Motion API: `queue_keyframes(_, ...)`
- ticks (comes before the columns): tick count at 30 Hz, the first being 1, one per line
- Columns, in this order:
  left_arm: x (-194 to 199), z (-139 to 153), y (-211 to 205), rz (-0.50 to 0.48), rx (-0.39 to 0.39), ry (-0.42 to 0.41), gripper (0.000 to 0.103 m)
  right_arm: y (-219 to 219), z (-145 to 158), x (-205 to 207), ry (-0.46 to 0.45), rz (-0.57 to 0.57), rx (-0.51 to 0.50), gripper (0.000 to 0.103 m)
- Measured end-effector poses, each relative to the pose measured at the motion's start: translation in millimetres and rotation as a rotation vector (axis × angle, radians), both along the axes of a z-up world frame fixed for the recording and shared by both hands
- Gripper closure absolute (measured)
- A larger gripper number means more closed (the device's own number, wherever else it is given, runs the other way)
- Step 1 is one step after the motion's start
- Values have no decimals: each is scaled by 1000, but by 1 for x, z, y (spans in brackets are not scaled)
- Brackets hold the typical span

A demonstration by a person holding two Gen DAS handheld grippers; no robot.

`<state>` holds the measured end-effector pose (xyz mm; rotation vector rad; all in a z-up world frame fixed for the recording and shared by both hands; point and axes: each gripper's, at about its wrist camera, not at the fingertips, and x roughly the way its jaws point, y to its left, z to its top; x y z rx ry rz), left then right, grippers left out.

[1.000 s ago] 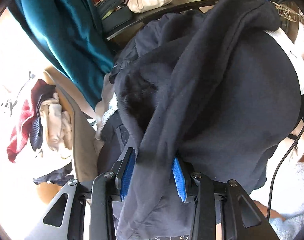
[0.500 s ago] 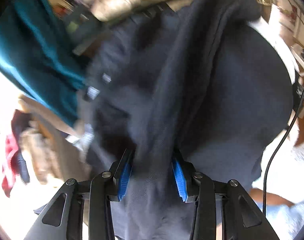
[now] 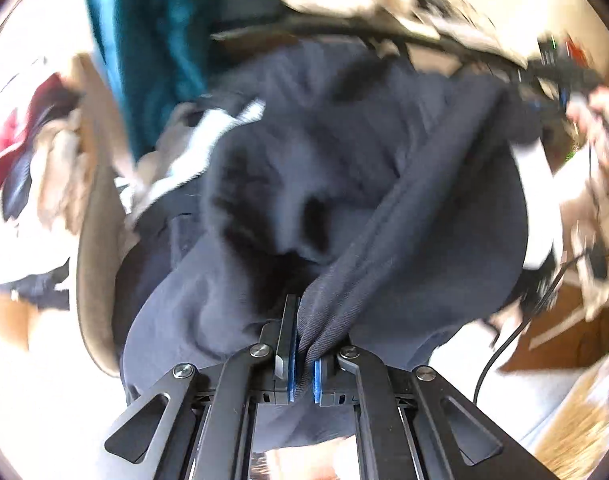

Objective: Fold clothes
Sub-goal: 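Grasp the black garment's edge with the left gripper beside the right gripper, then lift the black garment with both grippers and carry it to the patterned bed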

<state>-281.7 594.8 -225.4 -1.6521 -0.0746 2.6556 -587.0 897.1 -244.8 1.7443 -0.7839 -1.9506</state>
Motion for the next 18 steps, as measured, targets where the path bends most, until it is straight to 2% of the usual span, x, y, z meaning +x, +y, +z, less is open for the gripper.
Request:
queue_keyframes(3,8,11,1,28,-13,27,99,3,-7,-14,-23,-42,-67,48)
queue_keyframes(5,21,13,5,44,-12,40,99,4,-12,-25,-40,-68,-90,47)
queue_keyframes(12,35,23,14,115,26,90,99,-14,-45,-51,-171,-85,-45,47)
queue_keyframes(13,35,28,13,126,30,103,99,-19,-45,-53,-177,-70,-22,51)
queue_keyframes(14,34,33,11,139,34,116,99,-24,-41,-54,-168,-55,23,79)
queue_keyframes(15,34,40,7,167,52,135,99,-25,-33,-53,-150,-66,6,98)
queue_keyframes(18,34,69,-12,253,121,210,99,-28,1,-51,-76,-98,-74,99)
